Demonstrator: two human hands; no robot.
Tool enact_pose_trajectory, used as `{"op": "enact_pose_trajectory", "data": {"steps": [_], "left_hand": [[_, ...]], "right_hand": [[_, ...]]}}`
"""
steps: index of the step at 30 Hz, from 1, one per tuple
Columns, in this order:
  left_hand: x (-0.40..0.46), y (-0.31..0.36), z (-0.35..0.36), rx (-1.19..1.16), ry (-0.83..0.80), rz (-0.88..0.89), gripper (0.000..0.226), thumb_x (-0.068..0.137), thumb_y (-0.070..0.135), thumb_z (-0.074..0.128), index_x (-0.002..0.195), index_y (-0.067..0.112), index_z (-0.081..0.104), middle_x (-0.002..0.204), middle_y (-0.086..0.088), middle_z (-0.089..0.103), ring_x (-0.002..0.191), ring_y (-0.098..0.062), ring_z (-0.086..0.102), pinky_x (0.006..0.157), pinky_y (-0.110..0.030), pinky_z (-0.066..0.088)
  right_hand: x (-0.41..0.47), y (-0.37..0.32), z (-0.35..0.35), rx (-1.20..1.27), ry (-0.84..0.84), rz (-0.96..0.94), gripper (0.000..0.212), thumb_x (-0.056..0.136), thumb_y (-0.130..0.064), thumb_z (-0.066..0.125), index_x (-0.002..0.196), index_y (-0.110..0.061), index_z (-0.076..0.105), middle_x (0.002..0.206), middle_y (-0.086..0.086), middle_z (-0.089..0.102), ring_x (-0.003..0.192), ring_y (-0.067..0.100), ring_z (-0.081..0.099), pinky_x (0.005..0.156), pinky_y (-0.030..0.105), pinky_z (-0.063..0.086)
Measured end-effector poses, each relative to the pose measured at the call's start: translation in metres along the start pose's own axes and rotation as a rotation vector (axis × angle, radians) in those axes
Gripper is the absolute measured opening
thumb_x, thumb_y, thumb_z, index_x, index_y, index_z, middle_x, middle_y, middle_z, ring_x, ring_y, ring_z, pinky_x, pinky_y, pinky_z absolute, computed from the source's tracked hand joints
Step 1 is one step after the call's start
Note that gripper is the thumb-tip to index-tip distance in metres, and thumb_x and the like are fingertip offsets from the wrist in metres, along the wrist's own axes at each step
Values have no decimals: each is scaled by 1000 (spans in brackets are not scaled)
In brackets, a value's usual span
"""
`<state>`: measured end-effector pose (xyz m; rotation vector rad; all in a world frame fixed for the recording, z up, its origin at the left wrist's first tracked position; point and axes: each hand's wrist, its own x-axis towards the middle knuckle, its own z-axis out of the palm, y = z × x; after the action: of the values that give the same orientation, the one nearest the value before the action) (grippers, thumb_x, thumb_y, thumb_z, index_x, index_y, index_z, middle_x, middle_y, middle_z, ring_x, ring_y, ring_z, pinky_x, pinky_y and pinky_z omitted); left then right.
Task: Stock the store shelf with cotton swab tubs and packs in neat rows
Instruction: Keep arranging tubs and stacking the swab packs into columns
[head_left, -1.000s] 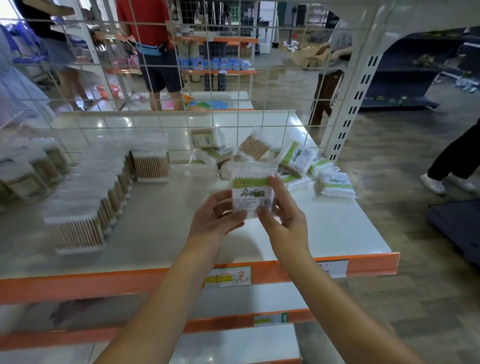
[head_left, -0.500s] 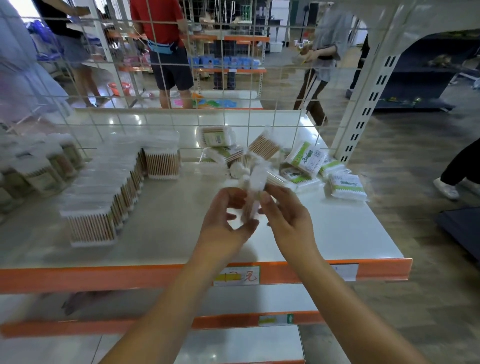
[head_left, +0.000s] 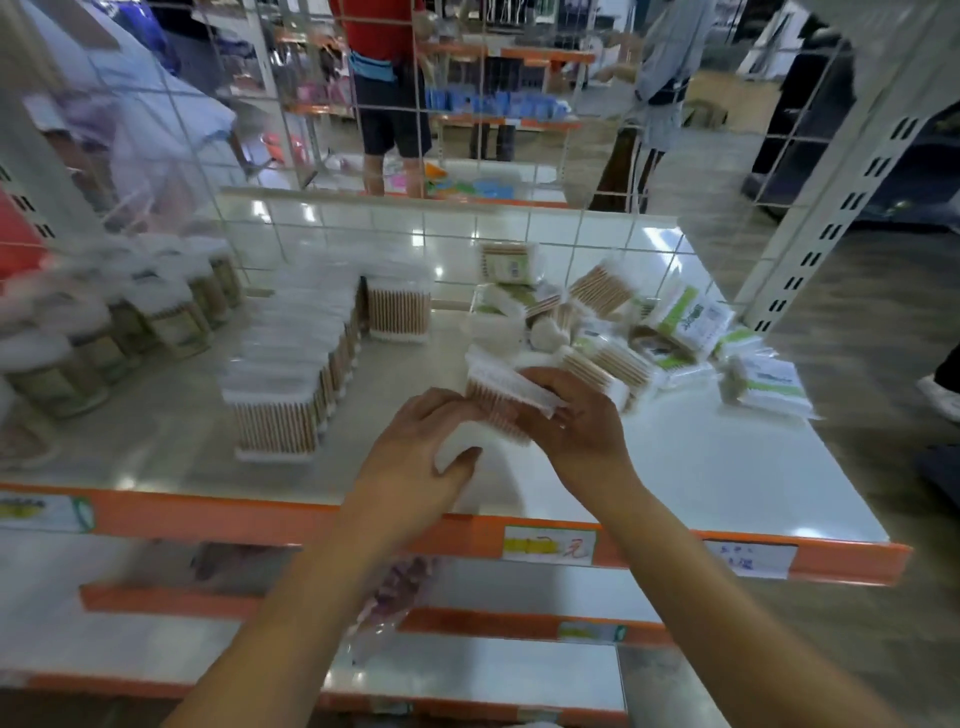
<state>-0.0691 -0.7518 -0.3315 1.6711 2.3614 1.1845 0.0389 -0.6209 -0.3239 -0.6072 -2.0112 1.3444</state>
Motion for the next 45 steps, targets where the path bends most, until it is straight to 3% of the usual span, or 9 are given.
{"op": "enact_pose_trajectory", "data": {"steps": [5,9,13,19,27,32,36,39,45], "left_hand": [[0,-35,-57,156,126,-75,26,85,13,61,111,12,64,117,-2,55,110,-10,42,85,-19,32],[-4,-64,-93,245,273,-17,37,81,29,44,94,4,68,98,-12,66,95,-15,46,77,-19,34],[-12,-97,-107,310,365,48,34,81,24,49,95,1,69,96,-17,66,95,-21,51,81,-29,42],[-9,-136,-111,325,230,244,26,82,28,52,104,17,58,99,-12,65,97,-24,51,79,-32,44],[-12,-149,-103,375,123,251,25,80,26,48,103,19,53,103,-10,65,102,-24,47,91,-34,34],[-11,-148,-106,337,127,301,28,80,23,47,107,18,50,108,-5,59,103,-22,46,92,-31,33],[-7,-151,-109,349,73,236,29,79,26,46,101,15,62,102,-6,65,100,-19,45,87,-28,34],[-7,-149,-110,343,74,199,34,78,27,46,97,10,69,99,-7,66,99,-18,45,86,-27,34],[3,-130,-122,388,33,208,41,79,33,43,103,11,68,100,-4,66,98,-14,43,78,-35,51]], "right_hand": [[32,-11,31,-236,-83,-96,31,76,-9,73,106,-9,68,101,2,59,90,10,53,77,10,41],[57,-10,62,-527,23,-257,33,77,-21,74,108,-12,68,98,2,42,90,19,46,78,26,40],[82,-13,87,-597,18,-254,35,82,-17,68,116,-10,65,101,14,52,87,25,52,77,30,44],[127,-13,109,-706,7,-180,36,91,-21,55,126,-12,57,111,11,54,100,25,54,81,26,39],[152,-2,131,-995,46,-214,39,86,-15,59,125,-9,56,120,17,56,111,34,49,91,42,39],[149,7,135,-1064,87,-381,38,68,0,68,106,-5,66,103,18,61,95,40,56,77,45,46],[146,6,139,-1023,53,-391,29,73,-6,54,98,-4,68,91,17,62,85,39,57,72,45,47],[143,10,142,-996,57,-384,23,74,0,59,95,-3,67,90,18,60,82,40,56,69,48,48],[133,5,138,-1000,182,-327,34,81,-13,58,115,-10,61,121,17,55,118,32,33,92,54,35]]}}
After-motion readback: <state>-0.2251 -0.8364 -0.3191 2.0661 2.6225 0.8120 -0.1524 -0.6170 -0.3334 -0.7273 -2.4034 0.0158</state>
